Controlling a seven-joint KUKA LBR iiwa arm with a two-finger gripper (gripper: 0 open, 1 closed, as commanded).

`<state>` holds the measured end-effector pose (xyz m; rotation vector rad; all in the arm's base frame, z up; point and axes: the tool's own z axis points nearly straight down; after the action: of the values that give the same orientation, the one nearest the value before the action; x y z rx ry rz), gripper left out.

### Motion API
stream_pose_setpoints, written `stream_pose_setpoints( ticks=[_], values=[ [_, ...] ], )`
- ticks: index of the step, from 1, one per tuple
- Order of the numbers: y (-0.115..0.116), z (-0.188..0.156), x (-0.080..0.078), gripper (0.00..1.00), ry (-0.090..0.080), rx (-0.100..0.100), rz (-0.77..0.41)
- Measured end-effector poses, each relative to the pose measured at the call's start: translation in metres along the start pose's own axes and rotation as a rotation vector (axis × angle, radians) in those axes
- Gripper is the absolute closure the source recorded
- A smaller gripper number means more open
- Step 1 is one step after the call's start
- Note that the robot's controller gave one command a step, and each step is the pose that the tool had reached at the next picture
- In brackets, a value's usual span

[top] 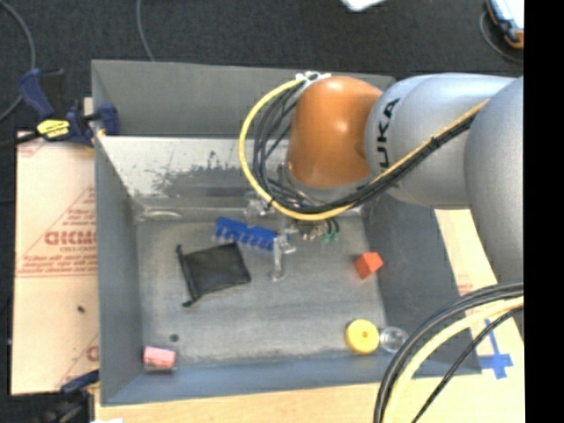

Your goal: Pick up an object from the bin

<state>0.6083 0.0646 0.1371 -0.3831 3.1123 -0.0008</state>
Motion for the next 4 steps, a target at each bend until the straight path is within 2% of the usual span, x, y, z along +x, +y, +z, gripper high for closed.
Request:
stream_pose_setpoints(
  ticks=[1,2,3,4],
  values=[
    [0.046,0.043,0.007,0.0,0.011,-0.003,0.227],
    [0.042,0.066,-0.011,1.0,-0.007,0.0,-0.19],
    [0.042,0.066,-0.011,1.0,-0.007,0.0,-0.188],
    [0.047,0.066,-0.045,1.0,-0.012,0.001,-0.184]
  ],
)
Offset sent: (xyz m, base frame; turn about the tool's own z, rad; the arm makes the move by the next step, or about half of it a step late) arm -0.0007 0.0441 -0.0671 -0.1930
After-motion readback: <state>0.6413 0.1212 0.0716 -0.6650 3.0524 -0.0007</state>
